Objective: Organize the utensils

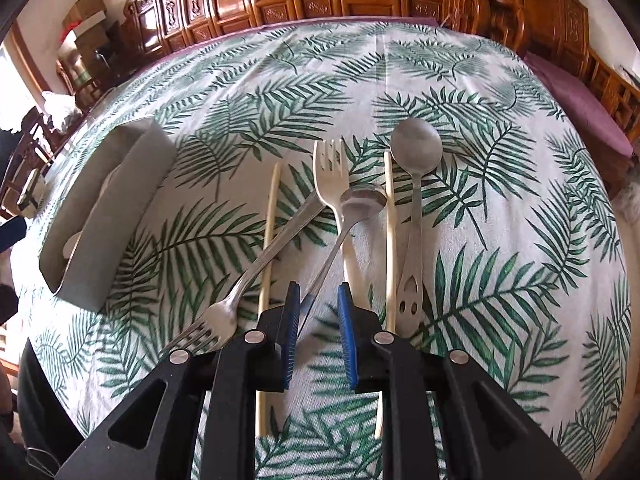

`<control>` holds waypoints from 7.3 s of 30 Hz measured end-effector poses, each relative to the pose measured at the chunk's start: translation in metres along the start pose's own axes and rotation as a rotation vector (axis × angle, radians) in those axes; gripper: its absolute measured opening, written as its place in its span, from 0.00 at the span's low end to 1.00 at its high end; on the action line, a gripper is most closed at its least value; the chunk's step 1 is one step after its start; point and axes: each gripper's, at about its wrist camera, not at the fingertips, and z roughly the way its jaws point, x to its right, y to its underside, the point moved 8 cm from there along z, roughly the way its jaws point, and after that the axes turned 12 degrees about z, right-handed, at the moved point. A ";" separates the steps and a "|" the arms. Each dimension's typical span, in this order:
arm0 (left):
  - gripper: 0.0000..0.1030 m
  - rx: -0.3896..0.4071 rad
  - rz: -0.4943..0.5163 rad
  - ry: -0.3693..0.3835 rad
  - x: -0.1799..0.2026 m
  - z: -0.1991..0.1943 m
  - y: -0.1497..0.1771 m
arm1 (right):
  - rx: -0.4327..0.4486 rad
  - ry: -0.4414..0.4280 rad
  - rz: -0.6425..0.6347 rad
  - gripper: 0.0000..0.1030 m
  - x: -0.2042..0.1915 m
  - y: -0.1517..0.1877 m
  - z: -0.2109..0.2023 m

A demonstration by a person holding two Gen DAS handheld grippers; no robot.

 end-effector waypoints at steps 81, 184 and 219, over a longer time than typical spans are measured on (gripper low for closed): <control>0.06 -0.145 -0.031 0.101 0.014 0.094 -0.034 | 0.078 -0.012 0.078 0.02 0.021 0.019 -0.081; 0.06 -0.045 -0.255 -0.187 -0.206 -0.058 0.070 | -0.062 -0.088 -0.210 0.02 -0.262 -0.025 0.046; 0.06 -0.045 -0.151 -0.098 -0.118 -0.034 0.018 | 0.130 -0.062 -0.124 0.05 -0.118 -0.002 -0.073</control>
